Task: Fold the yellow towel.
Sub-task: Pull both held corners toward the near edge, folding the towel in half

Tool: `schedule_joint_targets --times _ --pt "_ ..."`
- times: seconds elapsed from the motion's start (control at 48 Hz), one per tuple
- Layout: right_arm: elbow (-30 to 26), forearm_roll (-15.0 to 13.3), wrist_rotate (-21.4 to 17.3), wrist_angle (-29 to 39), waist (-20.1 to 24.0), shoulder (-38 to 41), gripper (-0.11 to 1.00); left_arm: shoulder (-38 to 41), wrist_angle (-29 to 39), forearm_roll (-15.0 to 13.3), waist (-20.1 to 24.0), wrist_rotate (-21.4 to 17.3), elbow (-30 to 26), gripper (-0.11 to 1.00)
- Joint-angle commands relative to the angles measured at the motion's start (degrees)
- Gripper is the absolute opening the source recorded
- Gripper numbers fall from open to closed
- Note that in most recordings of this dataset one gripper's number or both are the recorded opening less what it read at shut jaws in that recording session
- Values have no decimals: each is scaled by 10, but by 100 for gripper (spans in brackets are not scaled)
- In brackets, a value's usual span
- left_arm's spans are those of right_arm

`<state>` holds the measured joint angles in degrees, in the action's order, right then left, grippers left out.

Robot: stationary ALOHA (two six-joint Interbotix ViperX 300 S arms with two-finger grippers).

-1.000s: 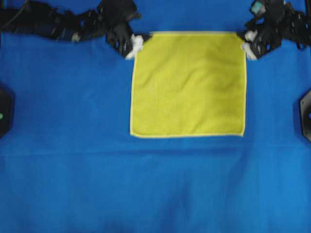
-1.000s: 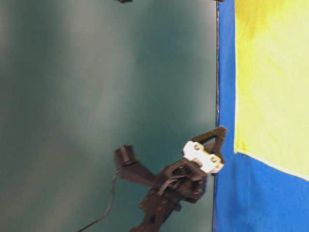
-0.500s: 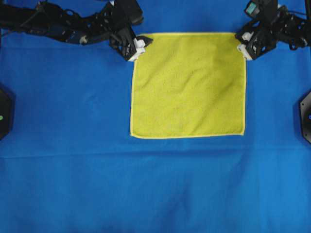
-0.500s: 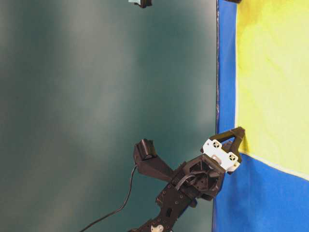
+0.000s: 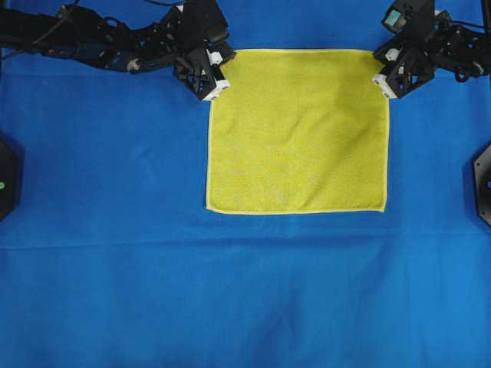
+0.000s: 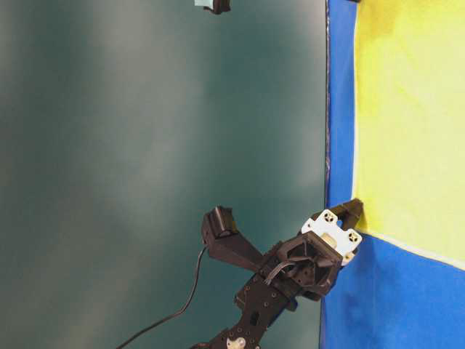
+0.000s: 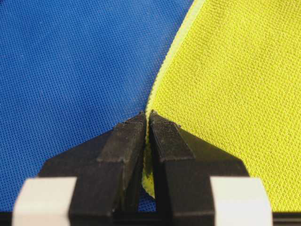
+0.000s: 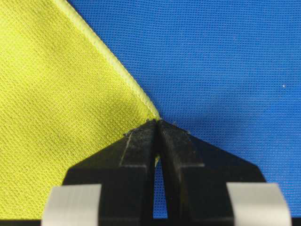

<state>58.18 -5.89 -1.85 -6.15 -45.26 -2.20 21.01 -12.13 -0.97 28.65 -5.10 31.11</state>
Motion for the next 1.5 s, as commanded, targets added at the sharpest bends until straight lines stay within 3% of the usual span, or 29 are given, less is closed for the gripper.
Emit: schedule_joint_targets --times 0.0,0.229,0.625,0.834,1.167,1.48 --pt "-4 1 -1 -1 1 -28 2 -22 6 -2 3 0 -7 1" --pt "-5 0 -1 41 -1 -97 2 -87 29 -2 -1 -7 -5 1" --pt "8 6 -7 51 15 -120 2 -97 34 -2 -25 -5 17 1" --pt "51 18 -28 68 83 -177 2 -129 36 -2 -69 -11 56 1" --pt "114 26 -118 106 241 -281 2 -152 36 -2 -176 -13 106 1" --pt "120 26 -200 132 356 -281 2 -147 41 -2 -269 -1 107 1"
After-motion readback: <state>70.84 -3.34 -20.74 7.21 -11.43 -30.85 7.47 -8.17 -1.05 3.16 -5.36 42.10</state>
